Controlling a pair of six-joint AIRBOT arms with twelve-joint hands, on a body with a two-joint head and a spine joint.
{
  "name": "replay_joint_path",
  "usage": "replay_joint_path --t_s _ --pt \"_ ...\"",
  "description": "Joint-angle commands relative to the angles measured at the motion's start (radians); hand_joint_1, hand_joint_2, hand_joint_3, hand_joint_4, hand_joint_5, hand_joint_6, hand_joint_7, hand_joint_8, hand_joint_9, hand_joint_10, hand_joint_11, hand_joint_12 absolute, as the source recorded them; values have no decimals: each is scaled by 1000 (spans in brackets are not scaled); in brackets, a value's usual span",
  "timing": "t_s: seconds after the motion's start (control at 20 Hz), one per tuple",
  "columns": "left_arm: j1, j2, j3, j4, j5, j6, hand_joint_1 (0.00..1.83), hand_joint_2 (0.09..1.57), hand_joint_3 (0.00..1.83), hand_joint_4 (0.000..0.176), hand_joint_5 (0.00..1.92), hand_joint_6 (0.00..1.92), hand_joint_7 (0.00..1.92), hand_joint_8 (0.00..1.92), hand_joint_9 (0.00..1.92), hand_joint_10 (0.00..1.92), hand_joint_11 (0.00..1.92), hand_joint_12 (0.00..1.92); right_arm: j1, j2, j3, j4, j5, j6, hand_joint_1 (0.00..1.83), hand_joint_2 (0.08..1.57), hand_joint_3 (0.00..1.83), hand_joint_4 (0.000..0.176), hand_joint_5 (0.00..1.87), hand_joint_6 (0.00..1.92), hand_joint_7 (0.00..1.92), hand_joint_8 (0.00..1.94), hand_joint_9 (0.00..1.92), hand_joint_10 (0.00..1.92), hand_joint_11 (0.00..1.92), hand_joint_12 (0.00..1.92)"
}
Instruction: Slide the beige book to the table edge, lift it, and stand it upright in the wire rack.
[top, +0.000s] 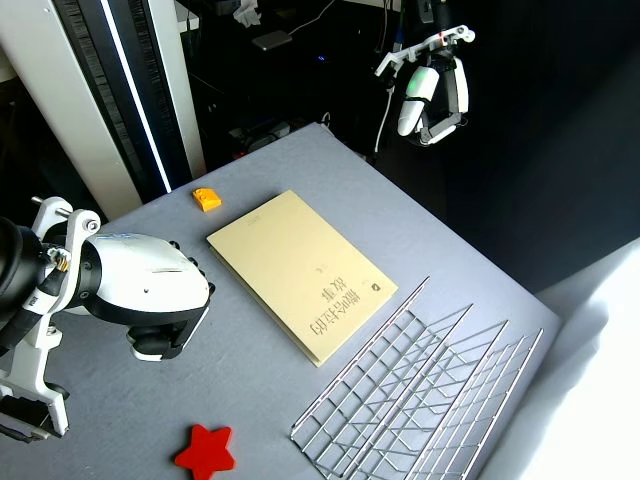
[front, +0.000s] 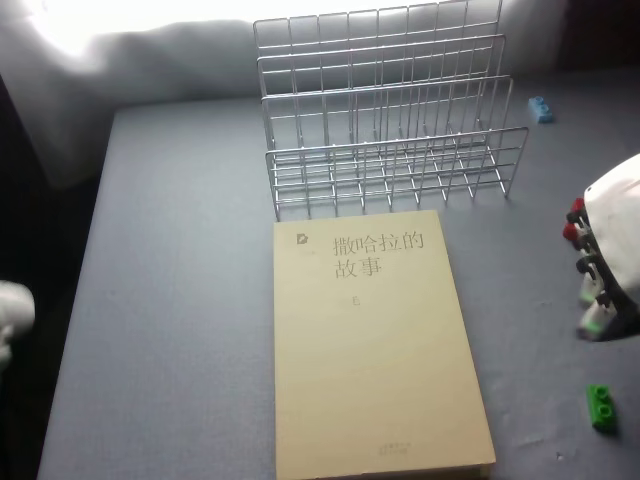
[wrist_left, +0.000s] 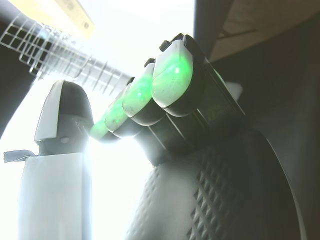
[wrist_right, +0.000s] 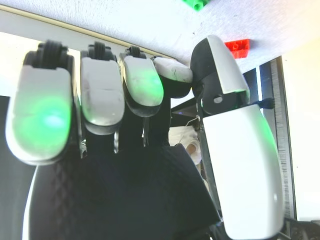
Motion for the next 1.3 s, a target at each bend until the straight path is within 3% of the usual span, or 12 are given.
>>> replay_joint_path --t_s 0.0,0.05,0.5,0.65,0.8,0.9,1.25 --pt "-5 2 2 -29 -83 -15 47 1133 8 0 217 1 189 1 158 4 0 420 11 3 2 58 8 6 83 1144 9 0 269 7 270 6 253 14 0 692" --pt "-5 2 2 -29 -87 -19 60 1132 2 0 247 1 215 1 180 2 0 483 11 3 2 58 9 6 104 1142 3 0 283 7 275 4 258 9 0 711" --pt "-5 5 27 -13 -91 -43 116 1125 0 0 228 1 199 1 164 2 0 401 -18 2 3 54 -3 11 136 1145 1 0 272 1 279 1 270 1 0 764" --pt "-32 9 82 7 -16 -40 85 1130 2 0 232 1 201 1 168 1 0 404 -29 -16 16 54 -19 10 136 1147 1 0 267 1 274 2 268 2 0 758" --pt "-120 3 151 0 61 -96 100 1122 0 0 238 1 214 1 178 2 0 418 -32 -92 92 54 -2 -10 153 1142 0 0 258 0 272 1 268 1 0 721" --pt "-129 -29 174 -91 51 -131 89 1121 0 0 222 0 205 0 179 0 0 437 -34 -127 123 54 -13 -17 114 1143 0 0 247 1 262 1 256 2 0 722" --pt "-168 -87 254 -86 231 -127 98 1115 0 0 238 0 214 1 170 1 0 409 -50 -174 126 54 -62 -11 151 1148 1 0 253 4 256 1 255 3 0 714"
